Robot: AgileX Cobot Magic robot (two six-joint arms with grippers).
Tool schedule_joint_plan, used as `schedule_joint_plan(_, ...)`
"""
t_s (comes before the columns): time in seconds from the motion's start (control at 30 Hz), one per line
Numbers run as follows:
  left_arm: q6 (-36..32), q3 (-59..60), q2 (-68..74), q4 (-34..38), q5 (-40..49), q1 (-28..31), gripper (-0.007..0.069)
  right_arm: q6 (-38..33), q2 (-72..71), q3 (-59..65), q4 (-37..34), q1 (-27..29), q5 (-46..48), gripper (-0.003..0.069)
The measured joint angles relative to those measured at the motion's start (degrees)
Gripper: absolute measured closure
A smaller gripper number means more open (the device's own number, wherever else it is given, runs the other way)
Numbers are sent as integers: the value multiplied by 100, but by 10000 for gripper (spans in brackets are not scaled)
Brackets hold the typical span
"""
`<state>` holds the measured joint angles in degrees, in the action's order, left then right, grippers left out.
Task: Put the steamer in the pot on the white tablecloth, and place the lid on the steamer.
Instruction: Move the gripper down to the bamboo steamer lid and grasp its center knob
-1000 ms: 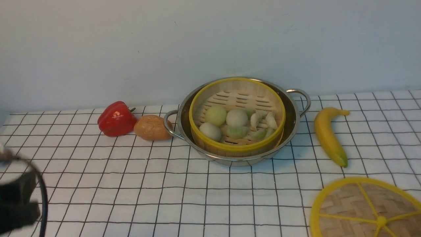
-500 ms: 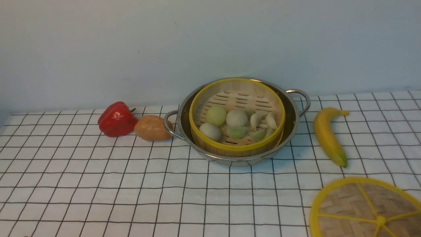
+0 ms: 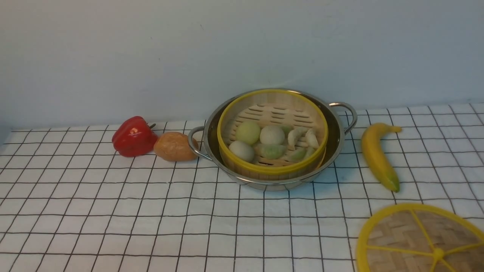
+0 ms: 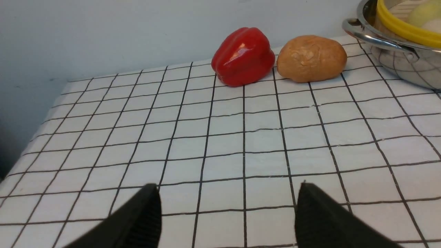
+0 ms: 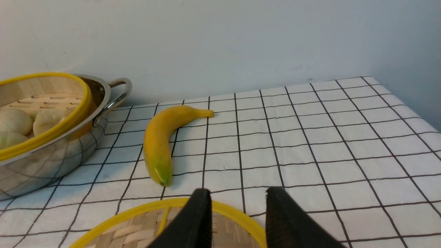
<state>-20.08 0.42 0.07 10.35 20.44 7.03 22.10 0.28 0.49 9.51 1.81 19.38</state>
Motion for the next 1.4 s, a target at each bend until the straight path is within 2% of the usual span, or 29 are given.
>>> schedule_joint_plan(0.17,0,0,-10,-1070,-230,0,142,0,0,0,0,0,0,416)
schedule_joint_plan(0.23,-5,0,-10,-1180,-230,0,142,0,0,0,0,0,0,416)
schedule_joint_plan(0.37,-5,0,-10,-731,-225,0,142,0,0,0,0,0,0,416)
schedule_joint_plan(0.43,-5,0,-10,-759,-225,0,142,0,0,0,0,0,0,416)
schedule_joint_plan(0.73,-5,0,-10,-2107,-225,0,142,0,0,0,0,0,0,416)
schedule_joint_plan(1.07,-5,0,-10,-2239,-229,0,142,-8,0,0,172,0,-7,416)
schedule_joint_plan(1.17,-5,0,-10,-2239,-229,0,142,197,0,0,218,0,-254,416)
schedule_joint_plan(1.3,-5,0,-10,-2251,-231,0,142,527,63,-494,-314,0,-248,416)
schedule_joint_plan(1.4,-5,0,-10,-2254,-231,0,142,528,323,-1112,-777,0,427,416)
